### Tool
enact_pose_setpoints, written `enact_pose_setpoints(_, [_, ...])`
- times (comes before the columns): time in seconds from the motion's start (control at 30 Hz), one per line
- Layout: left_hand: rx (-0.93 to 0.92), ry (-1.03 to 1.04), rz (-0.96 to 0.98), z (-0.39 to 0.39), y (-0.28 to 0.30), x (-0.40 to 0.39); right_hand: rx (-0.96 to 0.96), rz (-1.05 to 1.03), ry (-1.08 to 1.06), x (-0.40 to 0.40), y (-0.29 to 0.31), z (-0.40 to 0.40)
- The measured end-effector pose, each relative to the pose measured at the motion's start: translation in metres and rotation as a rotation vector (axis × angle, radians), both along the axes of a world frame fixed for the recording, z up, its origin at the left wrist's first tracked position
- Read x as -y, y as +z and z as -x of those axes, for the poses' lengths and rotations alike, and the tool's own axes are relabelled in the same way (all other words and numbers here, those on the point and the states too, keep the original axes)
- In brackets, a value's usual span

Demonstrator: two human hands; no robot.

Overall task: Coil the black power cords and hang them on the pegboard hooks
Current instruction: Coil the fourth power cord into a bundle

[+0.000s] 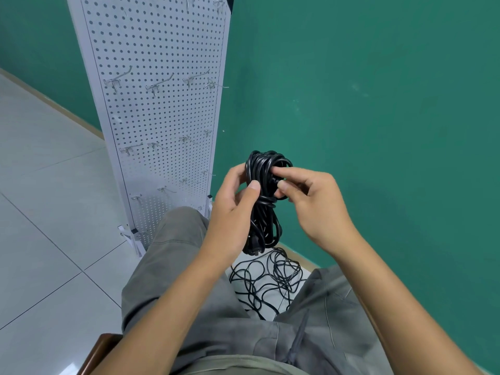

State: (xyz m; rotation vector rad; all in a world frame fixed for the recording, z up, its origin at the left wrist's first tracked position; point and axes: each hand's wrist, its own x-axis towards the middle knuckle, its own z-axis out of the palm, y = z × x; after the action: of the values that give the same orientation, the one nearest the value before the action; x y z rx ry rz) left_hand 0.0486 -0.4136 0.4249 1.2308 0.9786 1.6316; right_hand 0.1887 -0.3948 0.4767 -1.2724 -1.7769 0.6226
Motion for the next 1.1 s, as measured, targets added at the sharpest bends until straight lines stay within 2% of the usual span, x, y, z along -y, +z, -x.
enact_pose_setpoints(0.13, [-0.095,-0.007,-0.015,0.001,0.001,0.002,0.117,-0.014,0.019,-0.001,0.006,0.000])
enact_pose_setpoints(0.2, [-0.097,0.000,-0.013,0.001,0.001,0.001,0.108,-0.014,0.011,0.000,0.006,-0.001])
enact_pose_setpoints(0.43, [0.043,-0.072,0.011,0.019,0.002,-0.010,-0.414,0.135,-0.042,0.000,-0.002,-0.003])
enact_pose_setpoints(0.7, [0.175,-0.227,0.090,0.029,0.011,-0.009,-0.755,0.200,-0.108,-0.003,-0.018,0.005])
enact_pose_setpoints(0.9, [0.092,-0.111,0.097,0.032,0.018,-0.014,-0.663,0.165,-0.071,-0.008,-0.024,0.015])
enact_pose_setpoints(1.1, [0.189,0.007,0.190,0.032,0.007,-0.031,-0.658,0.098,-0.056,-0.022,-0.033,0.014])
